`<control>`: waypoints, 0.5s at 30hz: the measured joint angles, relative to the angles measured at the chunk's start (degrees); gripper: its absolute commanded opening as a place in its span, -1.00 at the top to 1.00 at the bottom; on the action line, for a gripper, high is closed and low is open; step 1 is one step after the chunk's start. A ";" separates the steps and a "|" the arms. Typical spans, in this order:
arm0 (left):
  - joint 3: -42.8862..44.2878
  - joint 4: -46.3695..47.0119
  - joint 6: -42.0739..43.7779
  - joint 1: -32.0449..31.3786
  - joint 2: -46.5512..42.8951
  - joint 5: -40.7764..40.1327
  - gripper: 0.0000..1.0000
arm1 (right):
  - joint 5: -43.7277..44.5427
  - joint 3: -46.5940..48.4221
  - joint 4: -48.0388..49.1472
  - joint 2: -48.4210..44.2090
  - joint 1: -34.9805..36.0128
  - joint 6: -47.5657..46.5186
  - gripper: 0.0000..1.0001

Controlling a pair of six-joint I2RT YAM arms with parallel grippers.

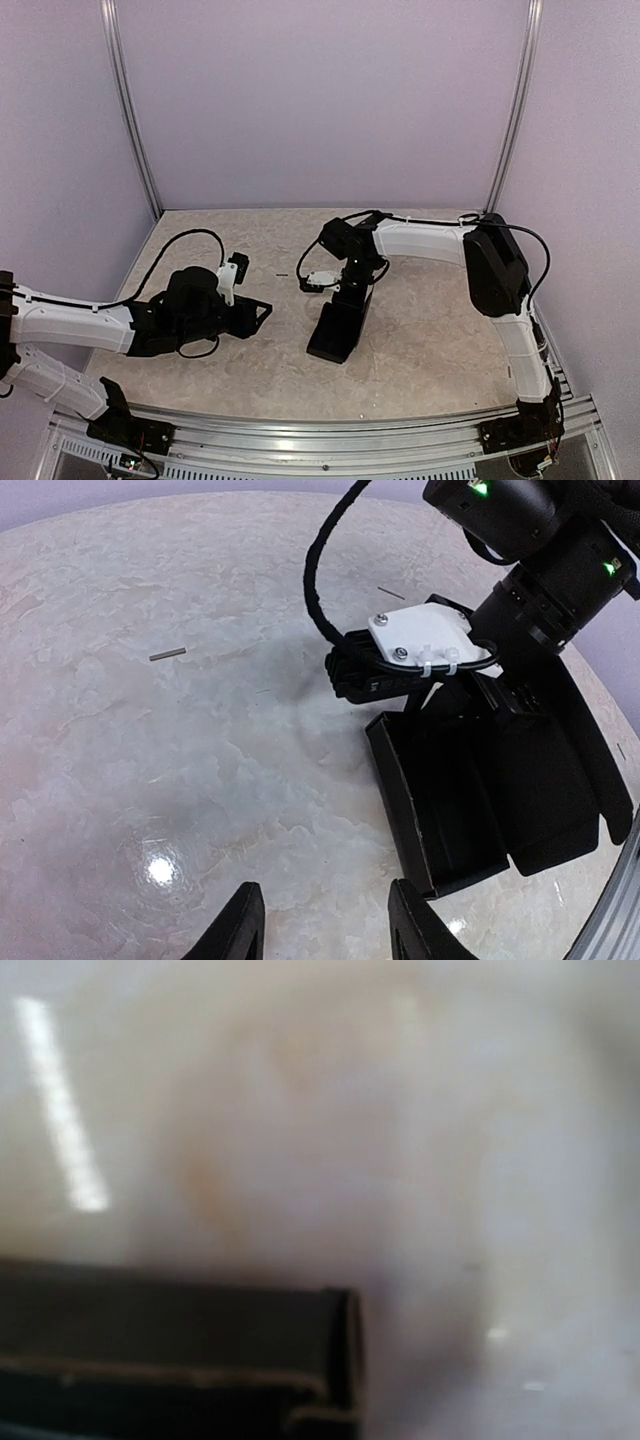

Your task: Fold the paper box

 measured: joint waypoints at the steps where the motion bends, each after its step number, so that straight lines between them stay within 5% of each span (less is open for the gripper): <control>1: 0.00 0.13 -0.15 -0.02 0.24 0.04 0.16 | 1.51 0.11 0.42 0.02 0.26 0.33 1.00; 11: 0.00 1.92 -1.42 -0.68 5.49 1.20 0.16 | 25.51 -2.60 8.41 0.09 3.61 1.22 0.92; 15: 0.00 2.12 -1.40 -0.68 5.88 1.55 0.16 | 26.34 -2.56 8.76 0.09 4.11 1.31 0.81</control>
